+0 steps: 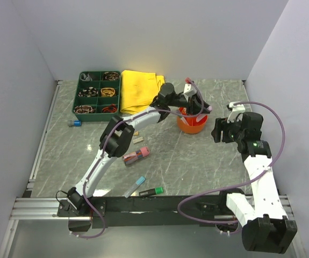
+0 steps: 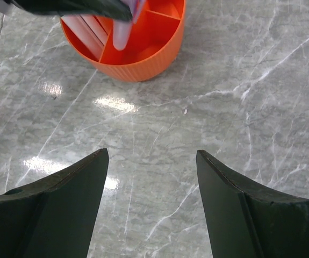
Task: Sort the stationery into containers
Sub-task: Place the pen in the storage box.
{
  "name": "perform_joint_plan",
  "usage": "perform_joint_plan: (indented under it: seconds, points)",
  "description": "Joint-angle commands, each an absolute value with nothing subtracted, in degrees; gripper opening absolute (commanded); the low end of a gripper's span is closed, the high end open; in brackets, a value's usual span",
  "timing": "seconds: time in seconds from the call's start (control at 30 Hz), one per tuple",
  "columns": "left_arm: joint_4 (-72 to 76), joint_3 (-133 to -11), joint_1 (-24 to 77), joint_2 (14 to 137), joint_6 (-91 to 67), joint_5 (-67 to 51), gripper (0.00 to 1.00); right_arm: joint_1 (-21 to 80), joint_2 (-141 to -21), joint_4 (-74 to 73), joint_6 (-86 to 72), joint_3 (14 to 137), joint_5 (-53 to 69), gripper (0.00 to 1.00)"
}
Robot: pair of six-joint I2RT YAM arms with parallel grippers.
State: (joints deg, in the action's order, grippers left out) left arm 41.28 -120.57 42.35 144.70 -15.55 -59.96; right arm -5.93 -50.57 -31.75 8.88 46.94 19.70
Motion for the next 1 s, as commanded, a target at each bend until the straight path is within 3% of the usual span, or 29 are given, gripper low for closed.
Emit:
perform_joint_plan:
  seconds: [0.0, 0.07, 0.17, 0.27, 0.4, 0.57, 0.97]
  points:
    - [42.37, -122.08, 42.8, 145.9, -13.98, -61.7, 0.01, -6.5, -51.24, -30.76, 9.93, 49.57, 19.51, 0.74]
    - [41.92, -122.08, 42.72, 146.16, -13.45, -61.61, 0.02, -6.5, -51.68, -30.67, 10.11, 49.48, 19.77, 0.74]
    - [41.75, -121.82, 42.8, 146.08, -13.27, -61.0, 0.12, -6.5, -52.12, -30.41, 10.2, 49.48, 20.21, 0.74]
    - [41.49, -120.5, 42.8, 144.76, -12.31, -60.03, 0.38, -6.5, -52.65, -29.88, 10.11, 49.39, 20.74, 0.74]
    - [37.2, -117.7, 42.98, 141.51, -6.27, -57.57, 0.62, -6.5, -52.91, -29.53, 10.11, 49.57, 21.44, 0.74]
    - [32.08, -115.41, 42.98, 135.2, -2.11, -55.29, 0.67, -6.5, -52.73, -29.27, 9.93, 50.18, 21.97, 0.74]
    - [1.88, -77.9, 41.48, 95.93, 15.46, -49.76, 0.74, -6.5, -48.52, -26.46, 7.21, 45.89, 24.69, 0.74]
